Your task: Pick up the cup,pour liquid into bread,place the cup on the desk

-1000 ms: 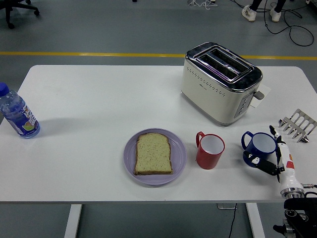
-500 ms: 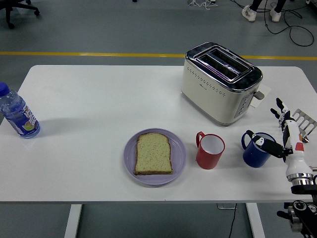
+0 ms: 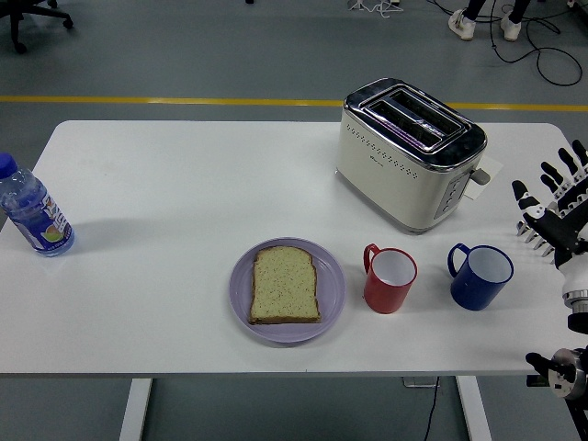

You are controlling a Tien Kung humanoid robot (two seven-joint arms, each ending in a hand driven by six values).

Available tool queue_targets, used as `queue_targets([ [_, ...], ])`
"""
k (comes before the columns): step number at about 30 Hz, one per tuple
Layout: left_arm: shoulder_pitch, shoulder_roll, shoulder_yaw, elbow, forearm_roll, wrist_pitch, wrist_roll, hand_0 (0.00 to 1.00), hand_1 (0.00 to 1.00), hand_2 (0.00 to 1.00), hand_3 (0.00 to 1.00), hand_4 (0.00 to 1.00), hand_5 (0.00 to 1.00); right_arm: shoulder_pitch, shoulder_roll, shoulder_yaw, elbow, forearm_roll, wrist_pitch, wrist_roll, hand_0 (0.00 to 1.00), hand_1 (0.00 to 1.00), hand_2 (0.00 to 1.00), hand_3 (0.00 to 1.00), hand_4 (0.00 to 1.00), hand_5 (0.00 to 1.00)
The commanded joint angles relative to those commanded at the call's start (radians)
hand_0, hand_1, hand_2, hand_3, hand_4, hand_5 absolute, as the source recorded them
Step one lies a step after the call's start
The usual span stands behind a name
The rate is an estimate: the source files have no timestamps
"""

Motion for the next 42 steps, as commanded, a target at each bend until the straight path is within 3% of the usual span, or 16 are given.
queue_targets([
  [6, -0.003, -0.001, 0.0, -0.001, -0.001, 0.0, 0.0, 0.64, 0.649, 0.663, 0.562, 0.327, 0.836, -0.004, 0.007, 0.084, -0.025, 0.253, 0.125, -0.073, 0.679, 0.636, 0.644, 0.602, 0.589, 0.137],
  [13, -0.004, 0.001, -0.002, -0.001, 0.0, 0.0, 0.0, 0.639, 0.648, 0.662, 0.561, 0.327, 0.836, -0.004, 0.024, 0.179, -0.088, 0.545, 0.334, -0.248, 0.663, 0.613, 0.638, 0.607, 0.561, 0.171],
  [20, -0.006, 0.0, -0.001, -0.001, 0.001, 0.0, 0.0, 0.639, 0.648, 0.662, 0.563, 0.328, 0.837, -0.004, 0.045, 0.19, -0.134, 0.78, 0.366, -0.265, 0.661, 0.598, 0.638, 0.609, 0.565, 0.18],
  [42, -0.005, -0.001, -0.001, -0.001, 0.0, 0.0, -0.001, 0.639, 0.648, 0.662, 0.561, 0.33, 0.84, -0.002, 0.064, 0.193, -0.18, 0.787, 0.353, -0.236, 0.641, 0.573, 0.629, 0.606, 0.558, 0.175],
])
